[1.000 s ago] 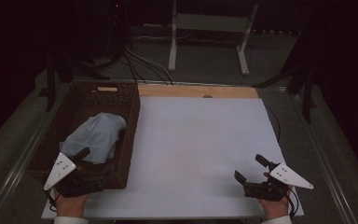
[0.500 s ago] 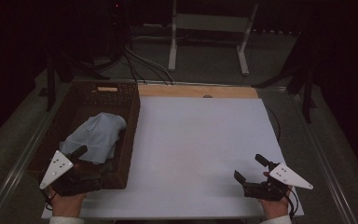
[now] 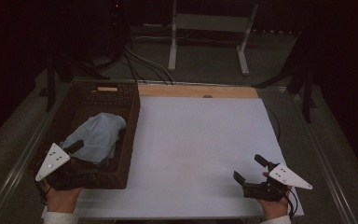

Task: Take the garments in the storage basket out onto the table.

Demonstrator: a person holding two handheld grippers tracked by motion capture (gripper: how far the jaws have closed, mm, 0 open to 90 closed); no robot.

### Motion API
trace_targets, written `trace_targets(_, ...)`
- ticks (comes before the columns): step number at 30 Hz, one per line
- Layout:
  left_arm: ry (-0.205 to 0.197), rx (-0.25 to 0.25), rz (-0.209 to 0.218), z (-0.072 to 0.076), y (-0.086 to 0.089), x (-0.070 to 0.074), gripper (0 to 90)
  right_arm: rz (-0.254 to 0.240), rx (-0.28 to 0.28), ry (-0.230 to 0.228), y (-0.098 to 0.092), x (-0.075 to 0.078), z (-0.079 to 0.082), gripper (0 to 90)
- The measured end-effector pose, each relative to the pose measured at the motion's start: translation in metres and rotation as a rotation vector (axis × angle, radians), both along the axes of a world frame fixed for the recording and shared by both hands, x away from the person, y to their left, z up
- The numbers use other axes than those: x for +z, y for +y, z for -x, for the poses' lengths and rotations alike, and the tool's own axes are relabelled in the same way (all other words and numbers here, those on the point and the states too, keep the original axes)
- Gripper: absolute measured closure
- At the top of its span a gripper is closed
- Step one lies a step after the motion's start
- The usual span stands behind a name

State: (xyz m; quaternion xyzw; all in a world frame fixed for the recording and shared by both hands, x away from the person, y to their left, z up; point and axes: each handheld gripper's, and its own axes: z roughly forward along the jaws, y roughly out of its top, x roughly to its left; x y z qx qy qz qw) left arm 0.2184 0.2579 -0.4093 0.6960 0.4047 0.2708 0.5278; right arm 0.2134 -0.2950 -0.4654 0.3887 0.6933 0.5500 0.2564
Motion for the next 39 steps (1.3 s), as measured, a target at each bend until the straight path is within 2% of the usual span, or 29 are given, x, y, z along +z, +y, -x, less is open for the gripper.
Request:
trace_targets(10,0.000,0.009,-0.003,-0.005,0.003,0.005,0.0,-0.001,-0.004,0.000,0.000,0.000,0.000,0.0)
trace_targets(30,0.013,0.013,-0.057,-0.019,0.008,0.019,0.0,0.003,-0.008,-0.001,0.000,0.000,0.000,0.0)
trace_targets(39,0.011,0.020,-0.066,-0.025,0.012,0.025,0.0,0.002,-0.008,-0.002,0.000,0.000,0.000,0.0)
